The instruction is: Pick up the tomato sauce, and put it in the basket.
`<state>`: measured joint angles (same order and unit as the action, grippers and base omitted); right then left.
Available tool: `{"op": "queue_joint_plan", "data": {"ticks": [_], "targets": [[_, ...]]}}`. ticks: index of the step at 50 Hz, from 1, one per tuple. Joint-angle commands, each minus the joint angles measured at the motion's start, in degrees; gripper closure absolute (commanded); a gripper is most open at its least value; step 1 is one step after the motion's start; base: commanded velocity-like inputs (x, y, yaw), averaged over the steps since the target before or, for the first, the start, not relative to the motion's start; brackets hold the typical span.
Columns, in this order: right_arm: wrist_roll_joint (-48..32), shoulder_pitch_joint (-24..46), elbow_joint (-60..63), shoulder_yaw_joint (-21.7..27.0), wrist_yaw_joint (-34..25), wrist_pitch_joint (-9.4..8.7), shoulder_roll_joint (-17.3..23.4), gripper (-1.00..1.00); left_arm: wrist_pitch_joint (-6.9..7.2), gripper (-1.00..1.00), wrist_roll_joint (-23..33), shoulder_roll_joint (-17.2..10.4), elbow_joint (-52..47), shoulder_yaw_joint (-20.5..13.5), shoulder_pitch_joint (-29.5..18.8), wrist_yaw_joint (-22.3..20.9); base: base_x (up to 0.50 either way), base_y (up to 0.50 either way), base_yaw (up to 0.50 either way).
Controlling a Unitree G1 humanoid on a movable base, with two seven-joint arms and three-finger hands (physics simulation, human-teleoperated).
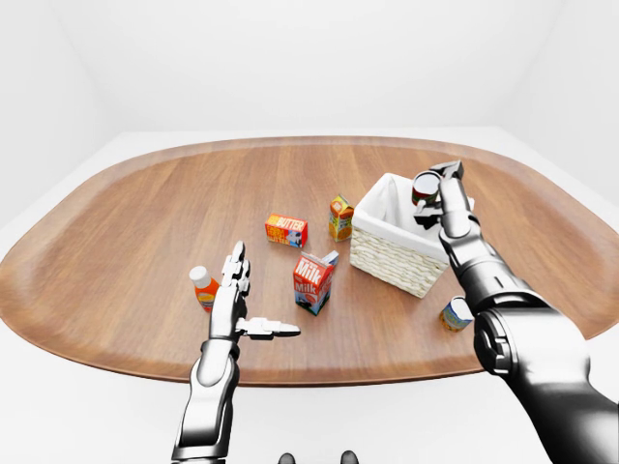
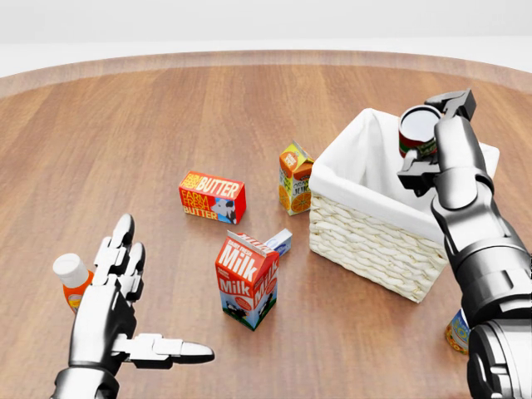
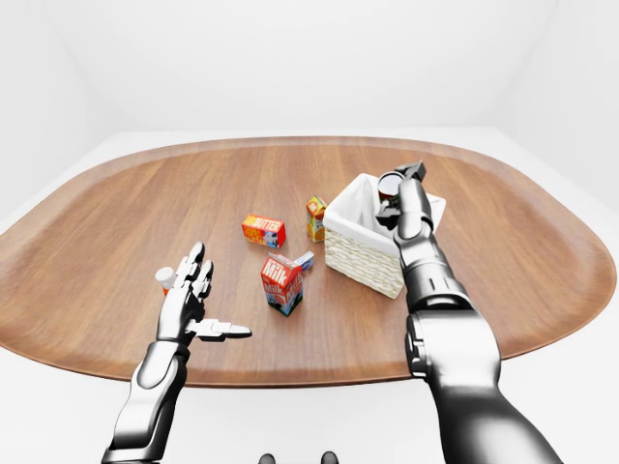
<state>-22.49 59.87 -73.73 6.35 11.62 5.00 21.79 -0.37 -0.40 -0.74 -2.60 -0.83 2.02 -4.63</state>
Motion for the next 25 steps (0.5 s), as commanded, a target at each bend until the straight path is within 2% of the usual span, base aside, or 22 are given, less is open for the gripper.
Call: {"op": "queue_joint_plan", "data": {"ticks": [1, 6, 7, 8, 21, 25], "targets": [[0.4, -0.6, -1.6, 0.9, -1.1, 0.0, -0.8, 1.0, 0.03, -1.0, 0.0, 0.0, 0.1, -0.1, 0.0, 0.0, 0.0, 0.0, 0.0], [0.5, -1.2, -1.9, 1.2, -1.0, 0.0, -1.2, 1.0, -0.07, -1.0, -0.1, 0.0, 0.1, -0.1, 0.0, 0.0, 0.0, 0.0, 0.0], [1.3, -1.1, -1.9, 1.7, -1.7, 0.0, -1.3, 0.34, 0.12, -1.0, -0.2, 0.0, 0.0, -0.1, -0.1, 0.0, 0.0, 0.0, 0.0], [1.4, -0.9, -1.8, 1.7, -2.1, 0.0, -1.3, -1.0, 0.12, -1.0, -0.2, 0.0, -0.1, -0.1, 0.0, 0.1, 0.0, 0.0, 0.0], [5.3, -0.6, -1.5, 2.4, -4.4, 0.0, -1.9, -1.0, 0.2, -1.0, -0.1, 0.1, -0.1, 0.0, 0.0, 0.2, 0.0, 0.0, 0.0], [6.3, -0.6, -1.5, 2.6, -4.7, 0.0, -1.8, -1.0, -0.23, -1.0, 0.0, 0.0, 0.4, 0.0, -0.2, 0.2, 0.0, 0.0, 0.0]]}}
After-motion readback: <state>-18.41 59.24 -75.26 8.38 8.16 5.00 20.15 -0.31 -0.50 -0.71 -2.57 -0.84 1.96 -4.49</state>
